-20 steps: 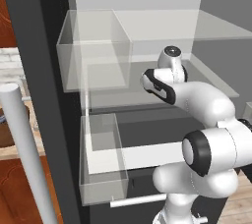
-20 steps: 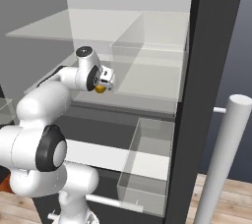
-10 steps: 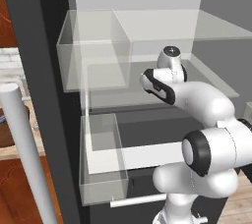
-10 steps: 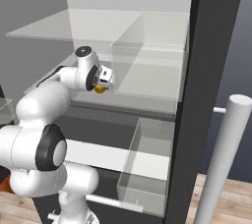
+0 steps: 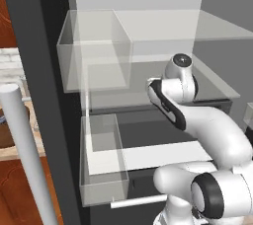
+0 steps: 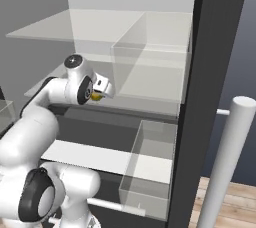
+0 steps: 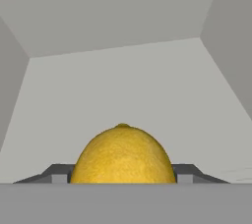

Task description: Retrieve a lemon from the fridge and place it on the cutting board with the fish.

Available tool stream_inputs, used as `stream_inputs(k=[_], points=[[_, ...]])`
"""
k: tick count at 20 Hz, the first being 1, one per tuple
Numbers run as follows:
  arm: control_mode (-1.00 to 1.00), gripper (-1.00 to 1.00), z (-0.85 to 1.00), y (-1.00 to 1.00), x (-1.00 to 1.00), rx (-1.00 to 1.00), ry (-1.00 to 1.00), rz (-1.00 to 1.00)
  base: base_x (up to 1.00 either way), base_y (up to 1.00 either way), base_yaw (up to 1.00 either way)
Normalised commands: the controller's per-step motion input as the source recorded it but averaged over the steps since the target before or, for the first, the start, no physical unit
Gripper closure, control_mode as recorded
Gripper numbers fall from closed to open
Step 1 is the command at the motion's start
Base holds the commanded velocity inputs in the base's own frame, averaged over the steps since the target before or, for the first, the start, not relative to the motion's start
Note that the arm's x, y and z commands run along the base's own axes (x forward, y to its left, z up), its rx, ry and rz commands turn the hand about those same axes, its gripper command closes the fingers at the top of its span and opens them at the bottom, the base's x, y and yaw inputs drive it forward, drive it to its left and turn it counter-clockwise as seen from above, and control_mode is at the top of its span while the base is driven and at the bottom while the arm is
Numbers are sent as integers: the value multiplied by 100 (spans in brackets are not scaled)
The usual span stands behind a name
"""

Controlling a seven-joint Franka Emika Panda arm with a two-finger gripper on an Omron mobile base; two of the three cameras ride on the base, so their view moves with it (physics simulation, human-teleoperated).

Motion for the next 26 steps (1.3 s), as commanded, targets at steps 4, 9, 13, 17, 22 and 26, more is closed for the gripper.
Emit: stream_inputs(k=[4,9,13,17,22,26], points=[[-100,100,48,-1,-100,0,10,-8,0,0,0],[-100,100,20,-13,-100,0,15,-2,0,0,0],[-100,100,28,-3,-100,0,16,-1,0,0,0],[-100,100,47,0,-100,0,8,0,0,0,0],[-100,100,36,6,-100,1,5,2,0,0,0],[-100,100,48,5,-86,0,0,10,0,0,0]])
